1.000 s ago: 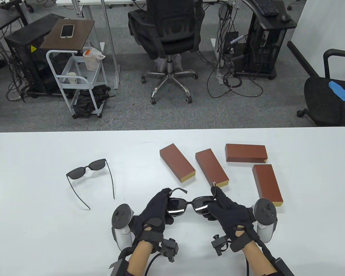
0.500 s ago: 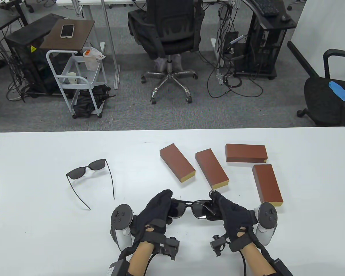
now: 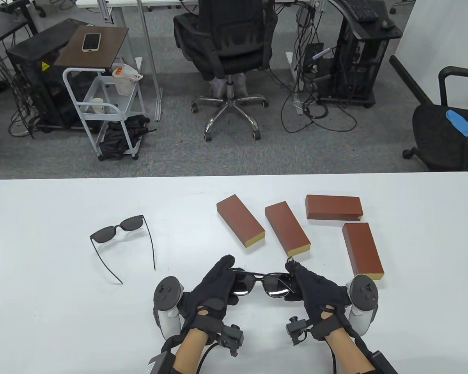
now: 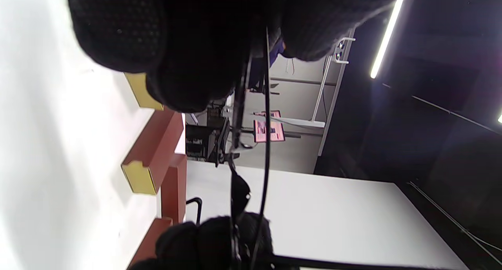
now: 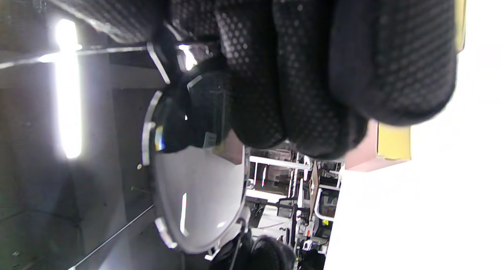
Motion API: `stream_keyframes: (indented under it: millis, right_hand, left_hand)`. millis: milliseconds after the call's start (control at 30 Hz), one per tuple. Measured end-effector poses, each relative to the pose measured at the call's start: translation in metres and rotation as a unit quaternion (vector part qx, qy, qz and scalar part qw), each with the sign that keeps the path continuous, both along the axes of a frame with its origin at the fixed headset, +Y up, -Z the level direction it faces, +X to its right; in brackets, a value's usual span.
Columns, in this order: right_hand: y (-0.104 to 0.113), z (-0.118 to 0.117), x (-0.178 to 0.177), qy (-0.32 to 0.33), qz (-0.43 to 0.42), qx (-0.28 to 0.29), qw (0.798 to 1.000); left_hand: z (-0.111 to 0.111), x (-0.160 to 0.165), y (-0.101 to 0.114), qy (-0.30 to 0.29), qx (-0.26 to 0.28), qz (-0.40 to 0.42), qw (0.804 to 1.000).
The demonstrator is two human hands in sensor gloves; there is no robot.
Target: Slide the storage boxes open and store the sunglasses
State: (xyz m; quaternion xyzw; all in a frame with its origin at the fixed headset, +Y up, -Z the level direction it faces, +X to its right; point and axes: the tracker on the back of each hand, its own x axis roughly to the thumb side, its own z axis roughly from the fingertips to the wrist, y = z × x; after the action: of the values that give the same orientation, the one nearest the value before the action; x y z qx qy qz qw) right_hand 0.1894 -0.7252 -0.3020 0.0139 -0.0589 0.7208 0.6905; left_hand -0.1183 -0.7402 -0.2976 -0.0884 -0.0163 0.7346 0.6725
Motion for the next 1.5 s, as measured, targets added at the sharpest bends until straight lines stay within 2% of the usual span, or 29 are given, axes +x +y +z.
stream_keyframes:
  millis: [233,567,733,867,1000,1133,1200,1233,1267,1333,1367,1400,1500]
  right_hand:
    - [0.000,-0.001,0.011,-0.033,0.020,-0.012,0.999]
    - [-0.001,-0.002,0.016,-0.044,0.024,-0.021,0.999]
    - [-0.001,-0.003,0.017,-0.045,0.034,-0.021,0.998]
    - [0.001,-0.003,0.017,-0.046,0.050,-0.009,0.998]
    - [0.008,-0.002,0.015,-0.046,0.102,0.018,0.994]
    - [0.018,0.002,0.009,-0.061,0.208,0.080,0.973]
    - [0.025,0.006,0.002,-0.057,0.259,0.127,0.956]
    - [0.030,0.008,-0.005,-0.039,0.299,0.164,0.939]
    - [0.032,0.010,-0.008,-0.033,0.318,0.181,0.930]
    - [0.037,0.014,-0.021,0.000,0.384,0.225,0.896]
    - [0.038,0.016,-0.027,0.010,0.409,0.234,0.882]
    - [0.038,0.020,-0.035,0.013,0.446,0.250,0.859]
    - [0.037,0.025,-0.049,0.017,0.502,0.274,0.820]
  left_hand:
    - [0.000,0.009,-0.001,-0.059,0.015,0.043,0.997]
    - [0.000,0.014,-0.001,-0.090,0.018,0.059,0.994]
    - [0.000,0.013,-0.001,-0.094,0.011,0.062,0.994]
    - [-0.001,0.010,0.001,-0.064,0.004,0.015,0.998]
    - [-0.002,0.008,0.000,-0.043,-0.004,-0.015,0.999]
    - [-0.003,0.010,-0.004,-0.051,-0.014,-0.010,0.999]
    - [-0.003,0.010,-0.005,-0.051,-0.011,-0.025,0.998]
    - [-0.003,0.010,-0.006,-0.051,-0.012,-0.033,0.998]
    - [-0.003,0.010,-0.007,-0.051,-0.012,-0.037,0.998]
    - [-0.004,0.010,-0.009,-0.051,-0.014,-0.046,0.998]
    - [-0.004,0.010,-0.010,-0.051,-0.015,-0.051,0.997]
    - [-0.004,0.010,-0.011,-0.053,-0.013,-0.056,0.997]
    - [-0.005,0.010,-0.012,-0.063,-0.010,-0.064,0.996]
